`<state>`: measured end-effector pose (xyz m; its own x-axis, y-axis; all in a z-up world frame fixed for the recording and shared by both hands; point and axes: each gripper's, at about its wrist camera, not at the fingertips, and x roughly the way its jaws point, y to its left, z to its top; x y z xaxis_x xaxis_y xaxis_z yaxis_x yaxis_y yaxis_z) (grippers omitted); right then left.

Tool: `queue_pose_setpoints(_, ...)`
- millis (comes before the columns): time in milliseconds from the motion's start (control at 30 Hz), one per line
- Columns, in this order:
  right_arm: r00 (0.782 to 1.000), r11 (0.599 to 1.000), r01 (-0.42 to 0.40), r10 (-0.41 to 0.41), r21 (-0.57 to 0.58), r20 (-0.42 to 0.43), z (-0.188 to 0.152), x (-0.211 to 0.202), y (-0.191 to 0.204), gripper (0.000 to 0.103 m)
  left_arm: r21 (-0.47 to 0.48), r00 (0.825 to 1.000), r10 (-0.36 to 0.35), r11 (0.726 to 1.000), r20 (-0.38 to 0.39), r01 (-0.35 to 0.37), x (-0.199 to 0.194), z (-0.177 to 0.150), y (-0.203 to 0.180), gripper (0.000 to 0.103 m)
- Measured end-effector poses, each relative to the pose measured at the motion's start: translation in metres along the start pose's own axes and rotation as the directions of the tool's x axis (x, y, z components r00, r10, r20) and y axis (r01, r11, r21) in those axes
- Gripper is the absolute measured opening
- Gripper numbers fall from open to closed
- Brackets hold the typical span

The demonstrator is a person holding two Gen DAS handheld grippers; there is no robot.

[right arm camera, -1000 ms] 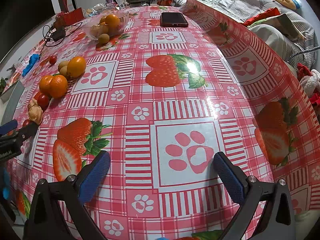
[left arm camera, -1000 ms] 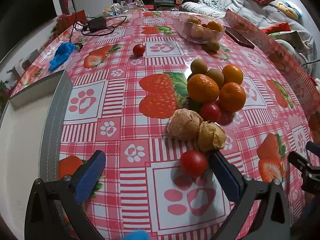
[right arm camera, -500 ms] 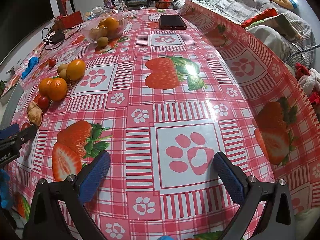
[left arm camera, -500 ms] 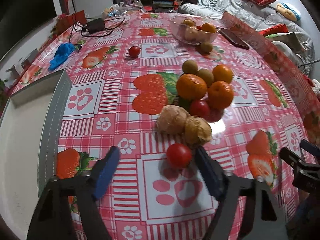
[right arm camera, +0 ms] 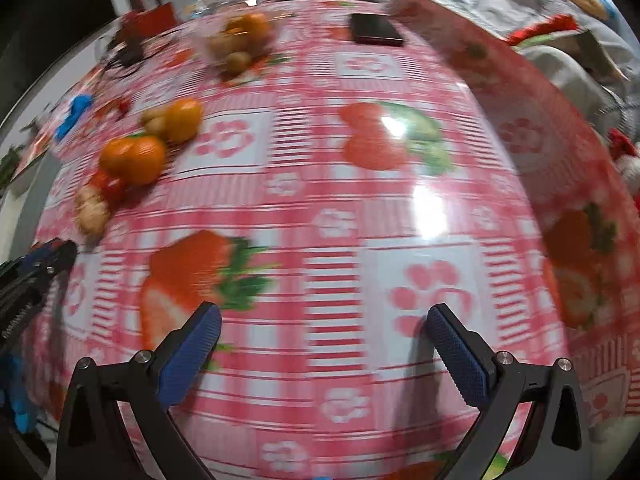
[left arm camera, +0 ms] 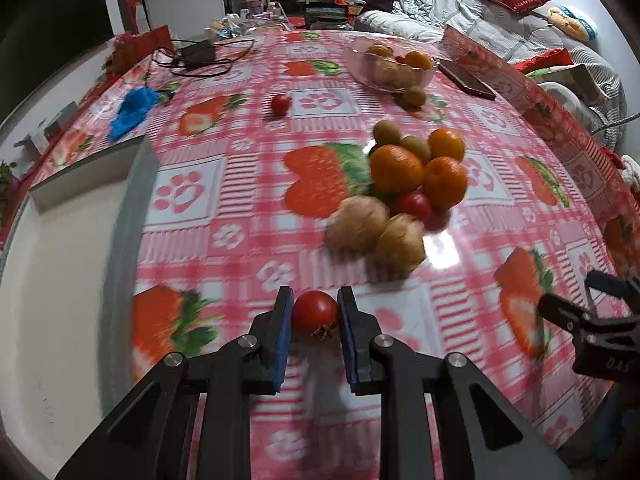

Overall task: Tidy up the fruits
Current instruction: 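Grasp the red cherry tomato with the left tool while the right tool grasps the tan round fruit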

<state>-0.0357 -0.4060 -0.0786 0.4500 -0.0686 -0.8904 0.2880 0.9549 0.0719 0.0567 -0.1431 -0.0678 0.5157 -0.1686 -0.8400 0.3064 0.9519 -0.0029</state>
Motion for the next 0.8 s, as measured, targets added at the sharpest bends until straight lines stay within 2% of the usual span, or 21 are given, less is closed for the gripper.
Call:
queue_pose_setpoints(133,0.997,0.995,-0.080,0.080,-0.053,-0.007,0.010,0.003,0.040,0.103,-0.023,1.000,0.002,1.000,-0.001,-0.002,-0.007,-0.011,0.017,0.025)
queue_pose_setpoints(267,0.983,0.978,-0.182,0.181,-0.102,-0.014,0.027,0.009,0.082,0.103,-0.039,1.000,0.004,0.999,-0.003,-0.004,-0.012,-0.016,0.029,0.025)
queue_pose_setpoints(400,0.981,0.970,-0.195,0.196,-0.147,-0.005,0.043,0.017,0.116,0.103,-0.046,1.000,-0.012,0.999,0.000,0.012,-0.013,-0.018,0.034,0.026)
queue_pose_setpoints(433,0.981,0.969,-0.191,0.193,-0.156,-0.008,0.045,0.020,0.121,0.103,-0.043,1.000,-0.014,0.999,0.001,0.014,-0.012,-0.017,0.034,0.028)
queue_pose_setpoints(467,0.983,0.970,-0.180,0.181,-0.165,-0.008,0.047,0.022,0.127,0.100,-0.037,1.000,-0.023,0.999,0.004,0.024,-0.012,-0.017,0.033,0.034)
queue_pose_setpoints(500,0.986,0.971,-0.163,0.165,-0.177,-0.002,0.048,0.023,0.131,0.093,-0.031,1.000,-0.025,0.999,0.007,0.025,-0.012,-0.017,0.033,0.041)
queue_pose_setpoints(533,0.991,0.971,-0.132,0.136,-0.199,0.011,0.047,0.023,0.136,0.079,-0.027,1.000,-0.021,0.999,0.010,0.021,-0.011,-0.018,0.032,0.042)
queue_pose_setpoints(567,0.992,0.969,-0.116,0.124,-0.218,0.024,0.046,0.020,0.140,0.070,-0.023,1.000,-0.014,1.000,0.013,0.014,-0.011,-0.018,0.031,0.042)
queue_pose_setpoints(633,0.990,0.963,-0.123,0.136,-0.238,0.037,0.045,0.016,0.143,0.029,-0.019,1.000,-0.019,1.000,0.012,0.019,-0.011,-0.018,0.031,0.041)
queue_pose_setpoints(667,0.987,0.963,-0.148,0.159,-0.224,0.030,0.045,0.016,0.140,0.029,-0.024,0.999,-0.031,0.999,0.013,0.031,-0.012,-0.018,0.031,0.030)
queue_pose_setpoints(700,0.981,0.963,-0.182,0.191,-0.197,0.025,0.045,0.016,0.133,0.029,-0.031,0.998,-0.055,0.998,0.010,0.055,-0.014,-0.019,0.034,0.024)
queue_pose_setpoints(800,0.968,0.960,-0.244,0.250,-0.139,0.025,0.042,0.014,0.114,0.029,-0.063,0.995,-0.097,0.993,0.011,0.098,-0.018,-0.021,0.039,0.024)
